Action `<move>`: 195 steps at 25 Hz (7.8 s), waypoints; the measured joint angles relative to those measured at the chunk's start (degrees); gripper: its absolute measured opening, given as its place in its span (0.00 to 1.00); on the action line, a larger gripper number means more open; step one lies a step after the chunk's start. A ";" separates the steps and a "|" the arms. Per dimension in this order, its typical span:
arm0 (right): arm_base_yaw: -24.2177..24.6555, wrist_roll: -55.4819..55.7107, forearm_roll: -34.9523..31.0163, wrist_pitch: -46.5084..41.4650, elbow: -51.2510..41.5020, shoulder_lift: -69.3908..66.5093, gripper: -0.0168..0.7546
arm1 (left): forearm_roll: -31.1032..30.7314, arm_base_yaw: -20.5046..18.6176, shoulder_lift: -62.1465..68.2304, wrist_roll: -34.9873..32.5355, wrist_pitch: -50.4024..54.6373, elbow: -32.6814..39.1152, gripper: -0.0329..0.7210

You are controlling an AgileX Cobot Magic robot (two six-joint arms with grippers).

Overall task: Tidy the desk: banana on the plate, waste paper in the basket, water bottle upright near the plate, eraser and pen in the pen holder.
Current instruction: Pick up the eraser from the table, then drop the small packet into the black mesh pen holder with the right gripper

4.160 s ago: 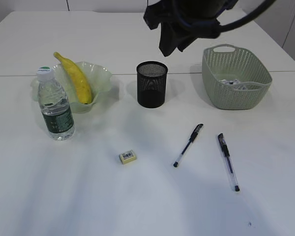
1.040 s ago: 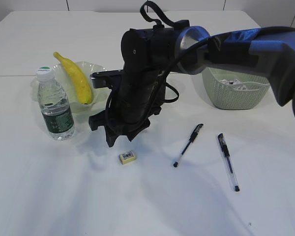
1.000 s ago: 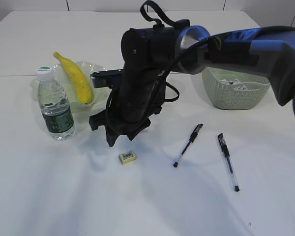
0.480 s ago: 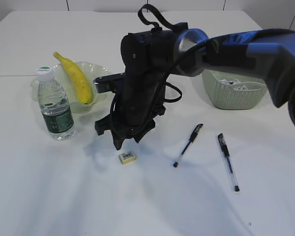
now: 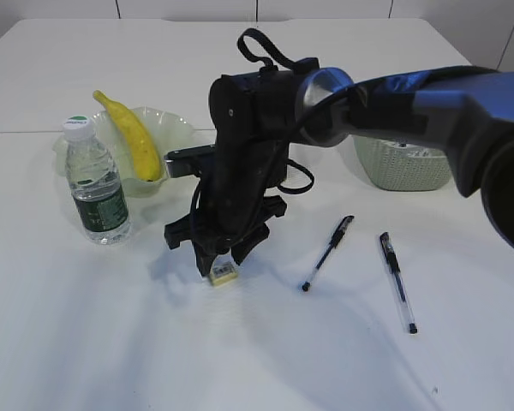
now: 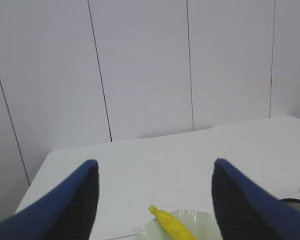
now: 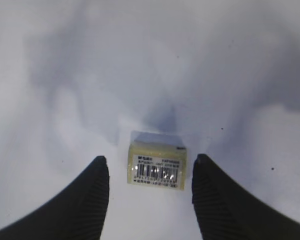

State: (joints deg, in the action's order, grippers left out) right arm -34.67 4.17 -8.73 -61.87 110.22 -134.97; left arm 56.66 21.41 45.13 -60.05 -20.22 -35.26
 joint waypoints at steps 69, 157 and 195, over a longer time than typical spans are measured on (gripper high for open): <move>0.00 -0.30 4.92 -0.25 0.00 -1.19 0.53 | 0.00 0.00 0.00 -0.10 0.00 0.00 0.69; 0.00 -0.30 11.76 -2.63 0.25 -2.17 0.39 | 0.00 0.00 0.00 -0.10 0.00 0.00 0.67; 1.33 0.41 16.92 -9.37 33.48 -2.17 0.39 | 0.00 0.00 0.00 -0.11 0.00 0.00 0.67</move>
State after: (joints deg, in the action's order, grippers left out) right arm -33.34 4.58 8.19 -71.24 143.70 -137.14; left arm 56.66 21.41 45.13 -60.16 -20.22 -35.26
